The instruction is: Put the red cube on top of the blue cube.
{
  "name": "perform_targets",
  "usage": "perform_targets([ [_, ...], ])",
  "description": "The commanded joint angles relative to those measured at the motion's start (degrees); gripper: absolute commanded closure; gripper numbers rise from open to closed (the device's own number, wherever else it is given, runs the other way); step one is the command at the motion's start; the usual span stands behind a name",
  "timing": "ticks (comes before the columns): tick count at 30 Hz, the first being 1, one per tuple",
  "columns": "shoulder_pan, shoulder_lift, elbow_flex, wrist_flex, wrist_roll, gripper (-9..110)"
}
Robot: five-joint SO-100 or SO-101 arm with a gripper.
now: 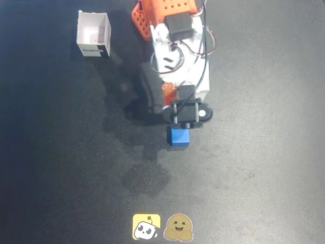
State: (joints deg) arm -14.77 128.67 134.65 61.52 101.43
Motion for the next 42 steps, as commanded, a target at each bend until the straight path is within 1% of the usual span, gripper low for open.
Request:
perform_targets([
  [1, 0.5, 1.8, -0.4, -0.5, -1.1, 95],
  [15, 0.6, -6.4, -0.4, -8.7, -1.1, 95],
  [39, 0.6, -14.8, 2.0, -17.8, -1.1, 95],
  [42, 0.6, -15.5, 2.7, -19.2, -1.4, 92],
])
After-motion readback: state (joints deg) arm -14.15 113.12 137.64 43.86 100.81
